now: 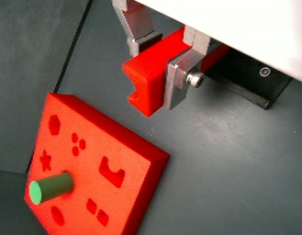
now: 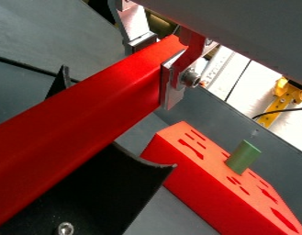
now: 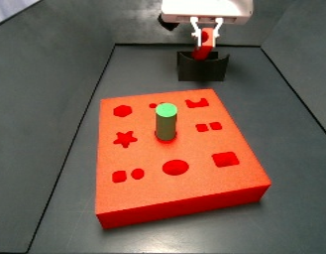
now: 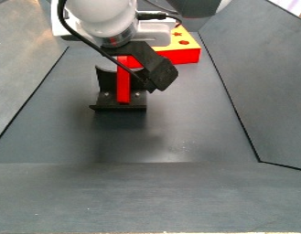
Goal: Pick up the arch object. Move up. Place the arch object on the fixture. Regrasp the arch object. Move to above the board. Insert the arch object.
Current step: Place the arch object on the fixture, then regrasp the arch object.
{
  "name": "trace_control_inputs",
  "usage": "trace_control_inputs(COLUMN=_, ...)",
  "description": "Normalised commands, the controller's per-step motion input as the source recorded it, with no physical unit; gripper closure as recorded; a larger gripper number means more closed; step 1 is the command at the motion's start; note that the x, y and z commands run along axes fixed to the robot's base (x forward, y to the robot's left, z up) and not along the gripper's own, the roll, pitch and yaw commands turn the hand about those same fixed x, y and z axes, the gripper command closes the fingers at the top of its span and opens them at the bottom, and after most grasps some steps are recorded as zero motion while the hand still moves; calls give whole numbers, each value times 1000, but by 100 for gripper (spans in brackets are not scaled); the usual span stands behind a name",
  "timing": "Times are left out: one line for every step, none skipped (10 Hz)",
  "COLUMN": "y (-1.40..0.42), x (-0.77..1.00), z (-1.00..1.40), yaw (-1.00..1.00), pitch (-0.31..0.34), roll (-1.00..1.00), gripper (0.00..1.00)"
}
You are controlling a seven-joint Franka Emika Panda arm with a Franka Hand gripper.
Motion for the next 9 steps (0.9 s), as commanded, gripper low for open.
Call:
trace_control_inputs(y=8, x=53, z=-323, yaw=5, pitch=-43, roll=-58, gripper=100)
trace_control_inputs(y=7, x=55, z=-302, yaw=2, pitch=-44, roll=-63, gripper=100)
trace_control_inputs(y=8, x=57, z=-278, yaw=-1, pitch=-46, roll=-67, gripper=100)
trace_control_inputs(y=8, x=56, z=-237, yaw=-5, pitch=-51, roll=-71, gripper=100)
trace_control_inputs(y=0, x=0, z=0, yaw=0, pitch=0, roll=0, gripper=0)
trace_control_inputs(y=0, x=0, z=1000, yaw=-40, pitch=-39, roll=-2, gripper=0)
trace_control_inputs(y=4, x=-3, z=1000, yaw=-35, pitch=-38, roll=5, gripper=0)
trace_control_inputs(y=7, x=-19, z=1000, yaw=-14, pitch=-25, roll=18, gripper=0)
trace_control_inputs(y=3, x=-26, z=1000, yaw=7, pitch=-13, roll=37, gripper=0)
